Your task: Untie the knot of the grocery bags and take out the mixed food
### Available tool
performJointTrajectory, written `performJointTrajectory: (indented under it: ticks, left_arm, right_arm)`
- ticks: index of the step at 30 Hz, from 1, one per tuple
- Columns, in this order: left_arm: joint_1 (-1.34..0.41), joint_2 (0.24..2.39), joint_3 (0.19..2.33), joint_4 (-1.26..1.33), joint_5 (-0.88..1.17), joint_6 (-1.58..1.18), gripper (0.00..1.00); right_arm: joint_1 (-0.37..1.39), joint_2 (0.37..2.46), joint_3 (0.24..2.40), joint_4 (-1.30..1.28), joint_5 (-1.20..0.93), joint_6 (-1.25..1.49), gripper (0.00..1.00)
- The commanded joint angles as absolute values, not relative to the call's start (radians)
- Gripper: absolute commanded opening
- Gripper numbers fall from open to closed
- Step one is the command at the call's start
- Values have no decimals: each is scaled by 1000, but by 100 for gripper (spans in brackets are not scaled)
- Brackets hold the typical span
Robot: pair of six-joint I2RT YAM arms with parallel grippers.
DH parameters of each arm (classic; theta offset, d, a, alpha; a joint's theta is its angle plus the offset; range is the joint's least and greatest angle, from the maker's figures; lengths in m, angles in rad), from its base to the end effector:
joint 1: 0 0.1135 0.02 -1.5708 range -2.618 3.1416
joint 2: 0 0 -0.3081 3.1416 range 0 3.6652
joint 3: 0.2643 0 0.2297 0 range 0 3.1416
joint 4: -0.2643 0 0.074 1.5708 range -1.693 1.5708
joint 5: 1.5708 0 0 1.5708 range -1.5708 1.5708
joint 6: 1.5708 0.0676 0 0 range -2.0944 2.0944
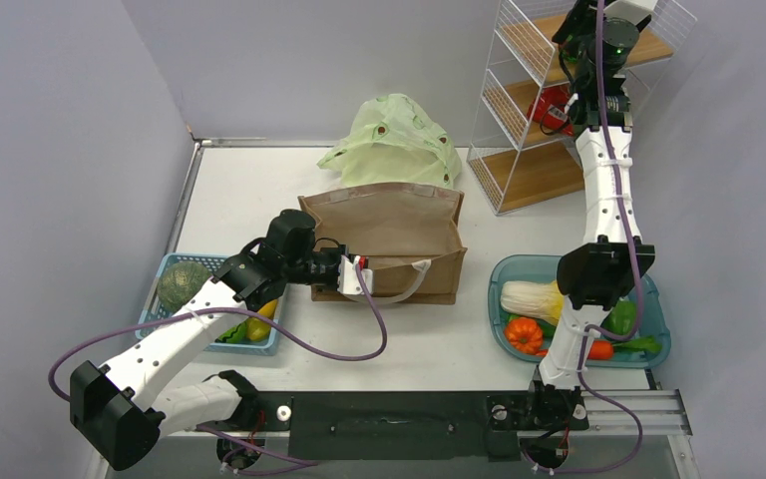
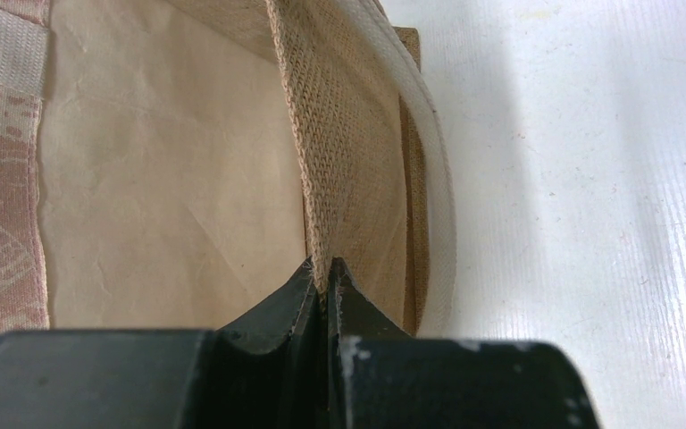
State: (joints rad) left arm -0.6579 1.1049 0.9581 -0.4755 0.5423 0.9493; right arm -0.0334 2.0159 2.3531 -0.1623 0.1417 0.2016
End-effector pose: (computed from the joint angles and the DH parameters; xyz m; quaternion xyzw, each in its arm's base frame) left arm 0.1503 -0.1602 0.3388 0.7019 0.5069 -0.1719 0.4699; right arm 0.4802 -0.0256 0.5461 0.1290 0.6303 0.0189 0.7654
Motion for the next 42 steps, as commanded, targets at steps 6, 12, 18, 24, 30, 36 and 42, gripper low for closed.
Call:
performJointTrajectory:
  ticks: [6,12,18,24,30,36,42]
  left_arm:
    - [-647,1097,968,-476,523,946,0]
    - [-646,1097,964,-473,524,944,0]
    - [-644,1090,953,-466,524,937,0]
    - [-638,1081,943,-464,525,937,0]
    - [-630,1074,932,-464,530,939,0]
    - [-621,1068,930,-468,529,940,0]
    - [-611,1066,932,-474,538,947,0]
  right_arm:
    - [-28,2010,2417,-8,121,176,43]
    - [-21,1999,2393,-17,115,128,45]
    - [-20,1997,2384,-42,102,82,47]
    - [-13,1996,2386,-49,96,52,56]
    - [-10,2002,2392,-48,100,50,65]
    - [-8,2007,2394,-45,103,51,69]
    - [-7,2015,2399,-35,110,52,70]
